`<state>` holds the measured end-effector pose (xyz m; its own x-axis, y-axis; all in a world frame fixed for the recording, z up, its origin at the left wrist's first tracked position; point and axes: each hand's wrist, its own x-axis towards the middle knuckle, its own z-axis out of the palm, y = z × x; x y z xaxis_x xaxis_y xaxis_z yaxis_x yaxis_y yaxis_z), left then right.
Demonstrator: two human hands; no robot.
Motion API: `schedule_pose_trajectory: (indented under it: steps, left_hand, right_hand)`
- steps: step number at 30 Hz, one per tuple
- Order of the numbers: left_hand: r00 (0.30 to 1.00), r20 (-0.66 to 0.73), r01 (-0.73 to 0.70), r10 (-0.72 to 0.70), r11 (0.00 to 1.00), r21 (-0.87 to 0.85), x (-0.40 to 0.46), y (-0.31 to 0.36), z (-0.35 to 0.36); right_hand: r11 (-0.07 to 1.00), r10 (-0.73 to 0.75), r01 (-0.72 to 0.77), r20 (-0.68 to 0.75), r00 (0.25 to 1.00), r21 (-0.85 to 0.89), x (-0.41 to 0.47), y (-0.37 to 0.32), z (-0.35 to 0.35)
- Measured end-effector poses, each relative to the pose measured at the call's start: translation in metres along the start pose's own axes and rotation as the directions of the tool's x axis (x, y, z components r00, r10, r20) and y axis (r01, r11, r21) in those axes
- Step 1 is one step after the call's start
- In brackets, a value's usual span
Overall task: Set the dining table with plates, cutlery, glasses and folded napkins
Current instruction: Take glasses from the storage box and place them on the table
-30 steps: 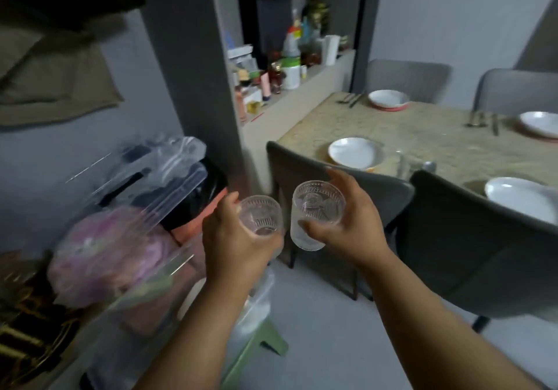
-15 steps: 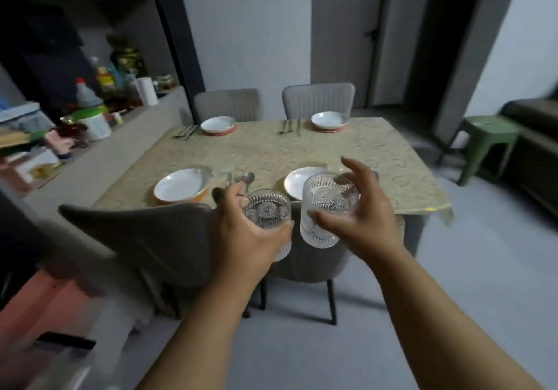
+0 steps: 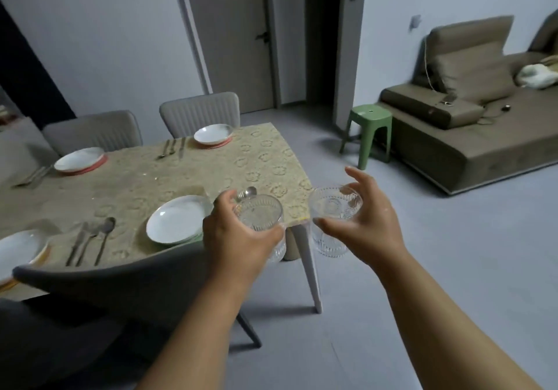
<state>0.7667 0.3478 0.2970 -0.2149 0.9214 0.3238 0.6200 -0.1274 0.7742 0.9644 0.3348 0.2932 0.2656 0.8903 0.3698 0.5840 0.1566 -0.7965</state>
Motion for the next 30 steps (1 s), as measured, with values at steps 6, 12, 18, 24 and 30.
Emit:
schedule_pose_trajectory:
  steps: [6,12,18,24,30]
  left_hand:
    - [0.994,0.095,-0.056,0.058,0.998,-0.02,0.039,0.031,0.078]
    - [0.983,0.151,-0.097,0.105,0.994,-0.057,0.103,0.057,0.166]
    - [0.972,0.183,-0.137,0.147,0.988,-0.069,0.184,0.084,0.238]
    - [0.974,0.176,-0.133,0.145,0.988,-0.082,0.248,0.102,0.296]
    - [0.981,0.165,-0.093,0.102,0.994,-0.059,0.313,0.117,0.372]
  right_hand:
    - [0.995,0.084,-0.089,-0.093,0.992,-0.044,0.045,0.052,-0.03]
    - [0.99,0.115,-0.126,-0.139,0.983,-0.07,0.126,0.1,-0.044]
    - [0.987,0.121,-0.138,-0.179,0.976,-0.086,0.221,0.135,-0.048]
    - [0.986,0.139,-0.153,-0.177,0.974,-0.068,0.301,0.17,-0.048]
    - [0.991,0.116,-0.122,-0.122,0.986,-0.046,0.401,0.219,-0.049]
